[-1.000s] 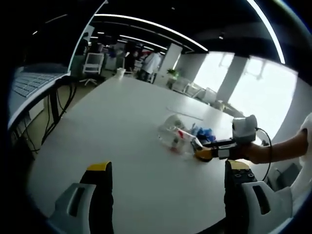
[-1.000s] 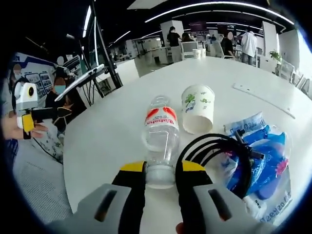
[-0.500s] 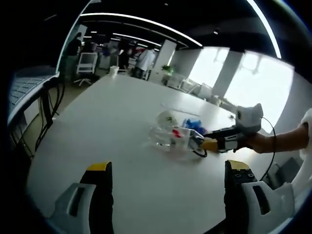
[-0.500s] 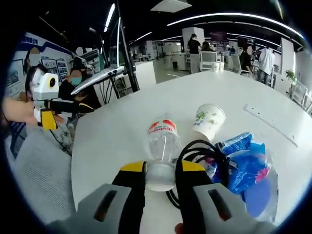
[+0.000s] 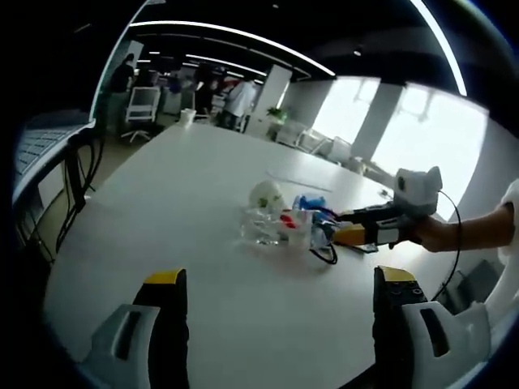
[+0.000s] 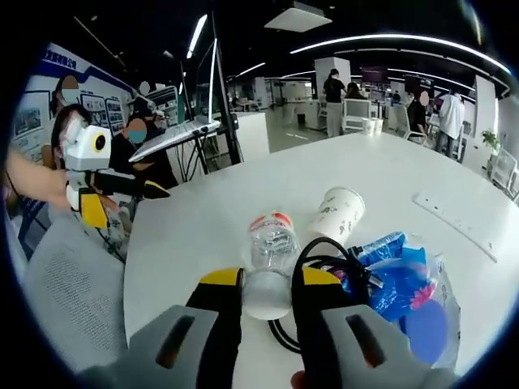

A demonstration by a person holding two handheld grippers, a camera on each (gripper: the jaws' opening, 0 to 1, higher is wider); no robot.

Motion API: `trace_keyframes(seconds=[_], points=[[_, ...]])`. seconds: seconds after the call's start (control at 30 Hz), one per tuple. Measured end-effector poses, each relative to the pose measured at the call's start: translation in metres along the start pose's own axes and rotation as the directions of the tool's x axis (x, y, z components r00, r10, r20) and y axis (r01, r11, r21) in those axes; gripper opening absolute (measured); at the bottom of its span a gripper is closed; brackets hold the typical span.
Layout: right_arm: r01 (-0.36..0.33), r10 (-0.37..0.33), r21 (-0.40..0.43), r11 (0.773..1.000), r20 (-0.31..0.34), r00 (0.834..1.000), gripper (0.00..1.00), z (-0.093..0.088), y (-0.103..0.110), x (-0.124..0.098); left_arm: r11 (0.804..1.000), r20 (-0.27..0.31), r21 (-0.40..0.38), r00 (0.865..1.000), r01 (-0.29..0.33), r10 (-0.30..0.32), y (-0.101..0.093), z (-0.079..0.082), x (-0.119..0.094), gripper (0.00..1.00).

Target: Arrange the tabletop items into an orderly group along one side of the table until the central work area is clear of visible clutter.

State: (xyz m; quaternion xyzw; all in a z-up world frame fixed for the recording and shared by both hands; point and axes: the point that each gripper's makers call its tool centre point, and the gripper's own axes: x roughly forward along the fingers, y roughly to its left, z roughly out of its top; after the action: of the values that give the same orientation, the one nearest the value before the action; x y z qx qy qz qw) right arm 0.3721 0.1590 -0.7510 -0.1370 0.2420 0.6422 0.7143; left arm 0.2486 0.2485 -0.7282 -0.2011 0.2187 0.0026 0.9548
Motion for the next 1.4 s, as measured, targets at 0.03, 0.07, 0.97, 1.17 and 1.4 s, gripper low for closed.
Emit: trace_keyframes(seconds=[0.03,0.07,0.97,1.17,1.4], points=[[0.0,0.0,-0.001,1.0,0.001,1.0,0.21,0.0,0.0,0.0,1.0,-0.002,0.001,1.0,0.001,-0.001,0.0,0.0,0.0,0.93],[0.001,-0.001,-0.001,1.0,0.002,1.0,0.21,0.0,0.0,0.0,1.0,-0.002,0.001,1.0,0.001,-0.001,0.0,0.0,0.001,0.93],[0.006,-0.006,0.013,1.0,0.017,1.0,0.22,-0.001,0.003,0.001,1.0,-0.002,-0.001,1.0,0.005,-0.005,-0.003,-0.001,-0.001,0.92],[0.005,-0.005,-0.008,1.0,0.024,1.0,0.22,-0.003,0.003,0.001,0.991,-0.065,0.131,0.998,0.03,-0.022,-0.004,-0.006,0.006,0.93],[-0.003,0.003,-0.009,1.0,0.028,1.0,0.22,-0.003,0.003,0.001,0.892,-0.168,0.422,0.981,0.163,-0.1,-0.026,0.01,0.043,0.96]])
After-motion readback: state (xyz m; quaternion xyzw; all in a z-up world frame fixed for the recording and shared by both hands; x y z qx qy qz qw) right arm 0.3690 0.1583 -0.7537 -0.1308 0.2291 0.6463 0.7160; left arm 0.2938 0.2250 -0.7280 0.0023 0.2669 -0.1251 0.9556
